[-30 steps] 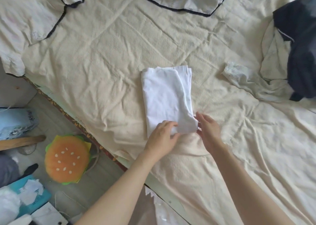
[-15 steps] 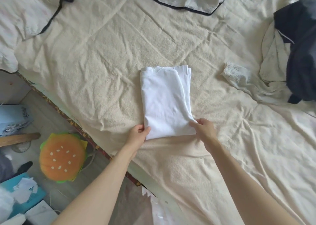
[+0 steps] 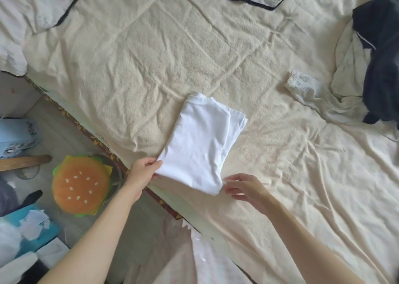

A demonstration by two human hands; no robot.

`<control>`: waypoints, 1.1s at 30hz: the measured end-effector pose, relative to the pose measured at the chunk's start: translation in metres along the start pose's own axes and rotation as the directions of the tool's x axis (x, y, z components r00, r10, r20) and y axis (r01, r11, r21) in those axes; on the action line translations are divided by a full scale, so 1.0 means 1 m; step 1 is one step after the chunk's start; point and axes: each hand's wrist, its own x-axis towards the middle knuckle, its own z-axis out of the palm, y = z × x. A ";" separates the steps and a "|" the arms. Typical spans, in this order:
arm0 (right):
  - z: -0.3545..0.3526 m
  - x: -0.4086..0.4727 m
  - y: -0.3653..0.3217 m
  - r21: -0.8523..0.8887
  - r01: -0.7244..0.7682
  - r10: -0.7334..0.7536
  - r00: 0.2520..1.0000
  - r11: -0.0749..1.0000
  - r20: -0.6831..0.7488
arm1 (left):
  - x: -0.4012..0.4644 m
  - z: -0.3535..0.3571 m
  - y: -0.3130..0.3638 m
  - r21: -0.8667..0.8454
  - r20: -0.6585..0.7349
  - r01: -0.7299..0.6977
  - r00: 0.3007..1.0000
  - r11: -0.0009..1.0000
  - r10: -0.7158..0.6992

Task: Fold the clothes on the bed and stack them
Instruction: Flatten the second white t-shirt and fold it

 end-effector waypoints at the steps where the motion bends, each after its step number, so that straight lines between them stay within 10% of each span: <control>1: -0.002 0.002 -0.003 -0.002 0.043 -0.044 0.996 0.999 -0.072 | 0.003 -0.011 0.004 -0.008 -0.034 -0.009 0.999 1.000 0.009; 5: -0.015 0.018 -0.045 -0.270 0.252 -0.341 0.865 0.929 -0.367 | 0.026 -0.051 0.037 -0.070 -0.175 -0.092 0.981 0.993 0.079; 10: -0.015 0.050 -0.118 -0.662 0.431 -0.746 0.591 0.613 -0.305 | 0.034 -0.050 0.053 -0.001 0.015 -0.029 0.999 1.000 0.029; 15: 0.001 0.084 -0.166 -0.808 0.331 -0.623 0.780 0.487 -0.055 | 0.020 -0.019 0.020 0.034 0.145 0.074 0.986 0.997 -0.078; 23: -0.001 0.084 -0.180 -0.605 0.219 -0.285 0.958 0.765 -0.013 | 0.041 -0.049 0.048 0.220 0.158 -0.064 0.987 0.973 0.029; 27: 0.000 0.075 -0.154 -0.137 0.245 -0.250 0.968 0.960 -0.020 | 0.059 -0.065 0.089 -0.081 -0.123 -0.162 0.981 0.983 0.151; 33: 0.000 0.076 -0.141 -0.013 0.235 -0.235 0.971 0.972 -0.039 | 0.049 -0.044 0.062 -0.404 0.106 0.138 0.989 0.904 -0.103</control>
